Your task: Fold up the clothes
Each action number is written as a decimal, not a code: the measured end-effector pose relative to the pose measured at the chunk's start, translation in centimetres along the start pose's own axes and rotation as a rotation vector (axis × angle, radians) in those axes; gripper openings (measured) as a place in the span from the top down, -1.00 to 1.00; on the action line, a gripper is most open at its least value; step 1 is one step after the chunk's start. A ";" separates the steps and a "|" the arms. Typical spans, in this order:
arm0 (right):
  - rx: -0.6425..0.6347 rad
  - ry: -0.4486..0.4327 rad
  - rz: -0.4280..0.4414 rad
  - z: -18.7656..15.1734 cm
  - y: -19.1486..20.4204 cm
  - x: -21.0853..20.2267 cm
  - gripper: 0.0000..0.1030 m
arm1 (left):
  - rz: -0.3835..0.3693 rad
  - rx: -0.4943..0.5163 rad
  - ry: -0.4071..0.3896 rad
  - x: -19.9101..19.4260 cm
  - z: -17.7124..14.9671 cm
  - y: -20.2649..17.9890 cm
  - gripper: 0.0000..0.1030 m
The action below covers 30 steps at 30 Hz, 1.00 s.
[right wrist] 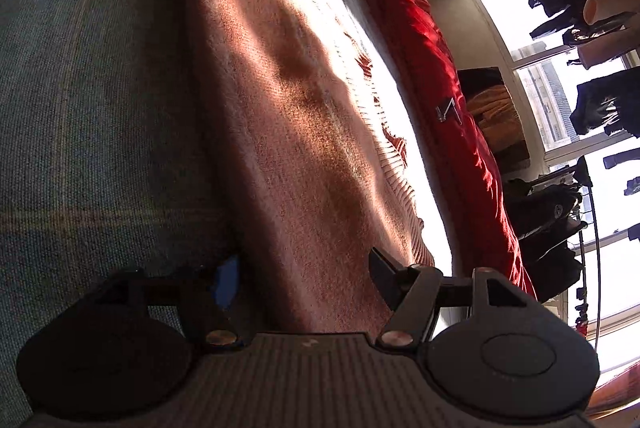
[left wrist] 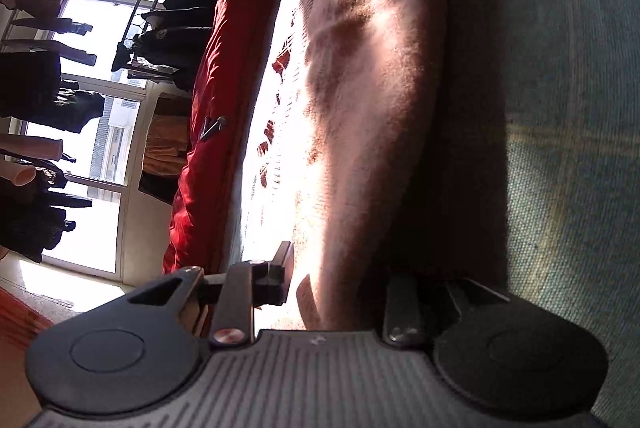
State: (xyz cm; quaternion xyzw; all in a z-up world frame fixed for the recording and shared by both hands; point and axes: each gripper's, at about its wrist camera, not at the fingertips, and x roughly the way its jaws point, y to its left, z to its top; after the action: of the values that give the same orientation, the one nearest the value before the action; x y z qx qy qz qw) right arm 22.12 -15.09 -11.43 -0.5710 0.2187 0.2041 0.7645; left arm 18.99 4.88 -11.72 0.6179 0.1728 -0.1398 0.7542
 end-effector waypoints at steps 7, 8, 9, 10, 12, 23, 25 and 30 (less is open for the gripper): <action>-0.080 0.100 -0.095 -4.8 -1.9 1.4 -0.45 | 0.000 -0.017 0.011 0.1 -0.1 0.0 0.28; -0.078 0.107 -0.094 -5.6 -2.2 1.5 -0.45 | -0.001 -0.018 0.014 0.2 -0.1 -0.1 0.28; -0.072 0.104 -0.089 -6.1 -2.4 1.5 -0.45 | 0.000 -0.018 0.017 0.3 -0.1 -0.1 0.28; -0.074 0.093 -0.094 -6.1 -2.4 1.6 -0.45 | 0.000 -0.020 0.022 0.4 0.0 -0.2 0.28; -0.098 0.058 -0.114 -5.7 -2.0 1.7 -0.45 | -0.006 -0.025 0.034 0.5 0.0 -0.2 0.28; -0.098 -0.006 -0.029 -3.6 -1.9 2.8 0.61 | -0.012 -0.059 0.065 0.0 0.5 0.2 0.79; -0.077 0.014 0.010 -3.2 -2.1 2.4 0.75 | 0.005 -0.061 0.061 -0.4 0.6 0.5 0.81; 0.071 0.038 0.129 -2.1 -5.5 0.9 0.78 | 0.043 -0.066 0.045 -1.5 0.7 1.3 0.84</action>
State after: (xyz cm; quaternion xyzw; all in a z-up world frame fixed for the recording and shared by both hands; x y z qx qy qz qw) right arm 25.79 -18.52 -8.18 -0.5319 0.2766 0.2342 0.7653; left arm 18.28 4.40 -9.80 0.5991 0.1811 -0.1038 0.7730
